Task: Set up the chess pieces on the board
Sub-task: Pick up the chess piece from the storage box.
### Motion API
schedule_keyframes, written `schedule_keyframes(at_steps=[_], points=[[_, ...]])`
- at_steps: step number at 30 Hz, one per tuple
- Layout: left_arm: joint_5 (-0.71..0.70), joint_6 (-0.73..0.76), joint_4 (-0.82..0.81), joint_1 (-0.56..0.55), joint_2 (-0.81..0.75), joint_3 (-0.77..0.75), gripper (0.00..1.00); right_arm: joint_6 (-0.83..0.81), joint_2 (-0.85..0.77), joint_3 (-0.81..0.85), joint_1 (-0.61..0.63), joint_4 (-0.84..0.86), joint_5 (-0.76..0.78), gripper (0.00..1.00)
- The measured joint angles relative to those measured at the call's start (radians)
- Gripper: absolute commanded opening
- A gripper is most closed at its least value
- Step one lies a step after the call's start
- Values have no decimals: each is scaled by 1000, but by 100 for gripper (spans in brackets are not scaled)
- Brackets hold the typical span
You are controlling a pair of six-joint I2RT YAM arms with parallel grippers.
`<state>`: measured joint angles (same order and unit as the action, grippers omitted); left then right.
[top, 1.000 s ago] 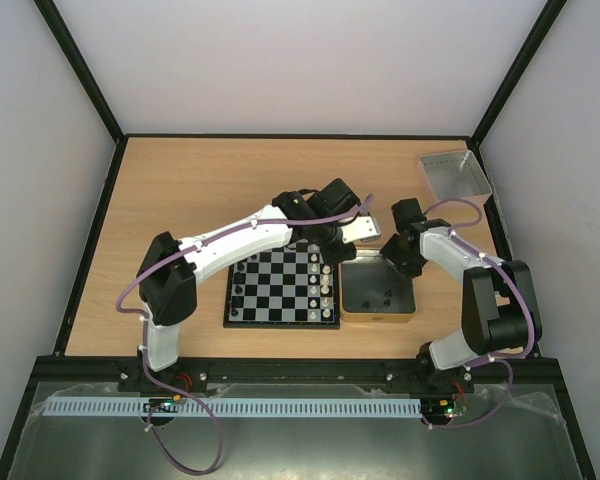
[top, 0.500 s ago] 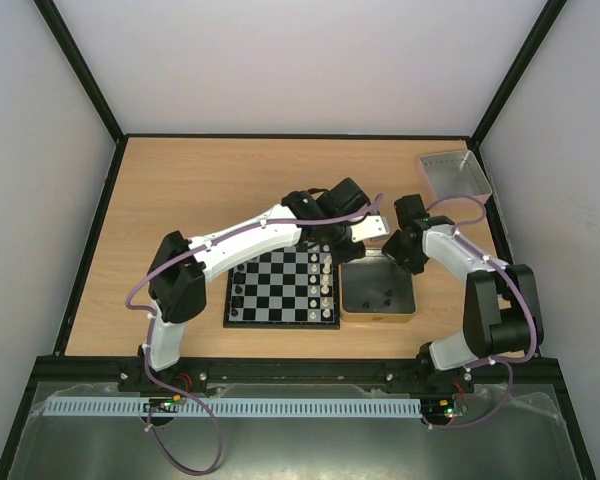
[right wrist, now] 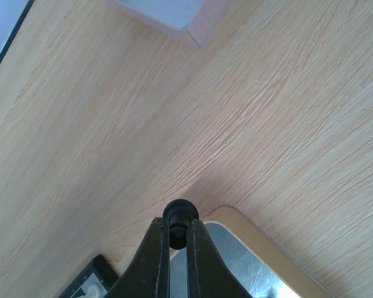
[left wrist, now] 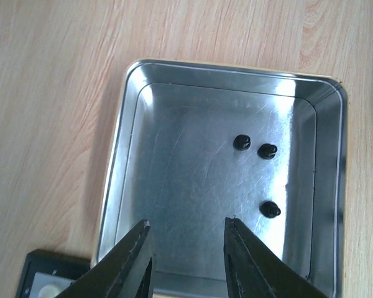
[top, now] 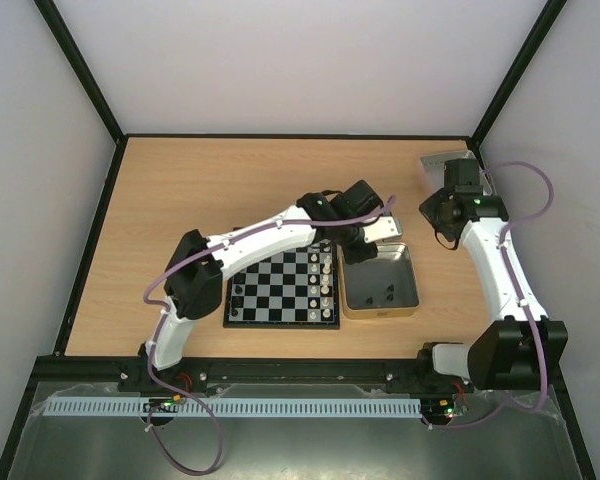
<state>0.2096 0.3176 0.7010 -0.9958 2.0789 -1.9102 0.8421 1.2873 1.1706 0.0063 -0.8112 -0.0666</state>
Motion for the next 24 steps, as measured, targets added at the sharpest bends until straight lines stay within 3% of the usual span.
schedule_keyframes(at_steps=[6, 13, 24], points=[[0, -1, 0, -32, 81, -57, 31, 23, -16, 14, -1, -48, 9, 2], [0, 6, -2, -65, 189, -145, 30, 61, -66, 174, -26, -108, 75, 2], [30, 16, 21, -110, 296, -206, 38, 71, -113, 261, -47, -178, 88, 2]])
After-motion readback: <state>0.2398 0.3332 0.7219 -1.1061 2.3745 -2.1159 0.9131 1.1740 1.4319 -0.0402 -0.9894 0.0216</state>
